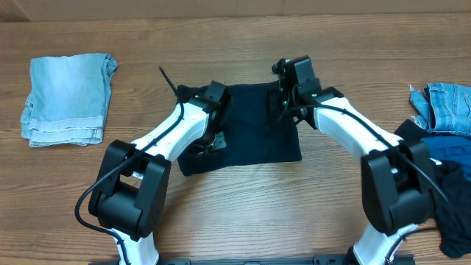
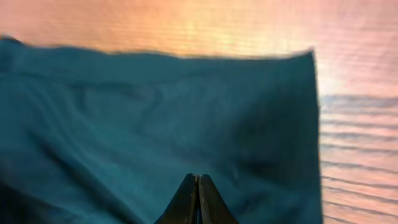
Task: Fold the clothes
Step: 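Fold the top edge downward toward the bottom with both grippers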
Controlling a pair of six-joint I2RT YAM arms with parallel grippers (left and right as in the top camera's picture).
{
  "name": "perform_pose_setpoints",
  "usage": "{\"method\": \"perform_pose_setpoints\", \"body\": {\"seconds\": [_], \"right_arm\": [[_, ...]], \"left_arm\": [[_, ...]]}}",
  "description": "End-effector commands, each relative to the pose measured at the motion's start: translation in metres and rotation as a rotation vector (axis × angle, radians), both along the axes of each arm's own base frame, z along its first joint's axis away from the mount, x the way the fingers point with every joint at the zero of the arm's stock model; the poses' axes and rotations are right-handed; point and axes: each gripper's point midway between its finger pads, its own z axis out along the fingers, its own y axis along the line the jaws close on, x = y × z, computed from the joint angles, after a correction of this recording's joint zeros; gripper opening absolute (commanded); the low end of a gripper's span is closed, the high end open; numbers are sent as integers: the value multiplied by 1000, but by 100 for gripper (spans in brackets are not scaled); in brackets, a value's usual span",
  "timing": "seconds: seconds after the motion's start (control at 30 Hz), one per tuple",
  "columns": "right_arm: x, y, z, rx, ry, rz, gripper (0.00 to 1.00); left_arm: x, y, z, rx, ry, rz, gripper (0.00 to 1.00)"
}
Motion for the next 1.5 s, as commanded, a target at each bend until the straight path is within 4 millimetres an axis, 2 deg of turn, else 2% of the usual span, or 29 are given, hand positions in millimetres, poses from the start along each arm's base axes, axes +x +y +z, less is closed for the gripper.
{"method": "perform_pose_setpoints", "body": {"seconds": [0.0,0.07,0.17,0.2,0.27,0.4,0.43,0.5,0.53,0.57,0.63,0.67,0.7,0.73,0.8,0.83,0.87,0.9,0.93,1.03,1.17,1.23,1.27,1.37,1.47], "right_arm": [[1,1,-42,-12,69,4,4],[2,2,-63,-20,89,3,4],[12,-9,-74,-66,62,-39,4],[23,-22,-74,-102,23,-81,4],[39,-31,-66,-93,-34,-110,4],[48,-63,-66,-109,-26,-178,4],[45,-64,-68,-118,-14,-165,4],[36,-52,-66,-93,19,-85,4],[32,-41,-54,-66,38,-55,4],[31,-36,-33,-61,35,-45,4],[35,-35,12,-41,-23,-50,4],[36,-31,43,-4,-77,-40,4],[36,-26,58,29,-102,-24,4],[33,-15,67,86,-112,15,4],[31,-8,54,88,-90,28,4],[31,-2,43,85,-76,40,4],[32,5,31,85,-62,45,4],[33,10,18,86,-48,41,4],[34,15,8,85,-41,48,4],[36,20,-26,102,12,9,4],[50,8,-42,35,-26,-50,4],[67,-24,-52,-110,-89,-183,4],[77,-35,-51,-154,-133,-229,4],[89,-45,-46,-148,-177,-261,4],[91,-48,-44,-148,-179,-267,4]], "left_arm": [[-16,4,-1,-11,40,18,19],[-27,6,-1,-4,85,19,17],[-35,12,0,19,116,20,16],[-38,14,0,30,125,20,15],[-38,17,0,41,127,21,16],[-39,21,1,63,128,32,15],[-38,23,1,75,119,35,15],[-29,20,0,63,84,28,13],[-16,13,6,33,31,6,13],[3,5,31,-4,-52,-26,12],[28,-6,87,-71,-220,-46,16],[39,-9,118,-103,-331,-42,24],[46,-6,133,-102,-401,-36,31],[54,-1,138,-72,-448,-22,38],[62,-4,122,-69,-444,-22,38],[68,-7,102,-61,-422,-23,34],[70,-12,80,-67,-378,-29,25],[68,-19,58,-87,-320,-37,18],[65,-22,46,-92,-285,-40,15],[56,-20,15,-68,-193,-42,13],[41,-8,9,-11,-130,-42,13],[26,2,9,33,-71,-44,10],[17,9,9,67,-37,-45,8],[3,23,11,133,17,-51,6],[4,24,11,140,15,-51,6]]}}
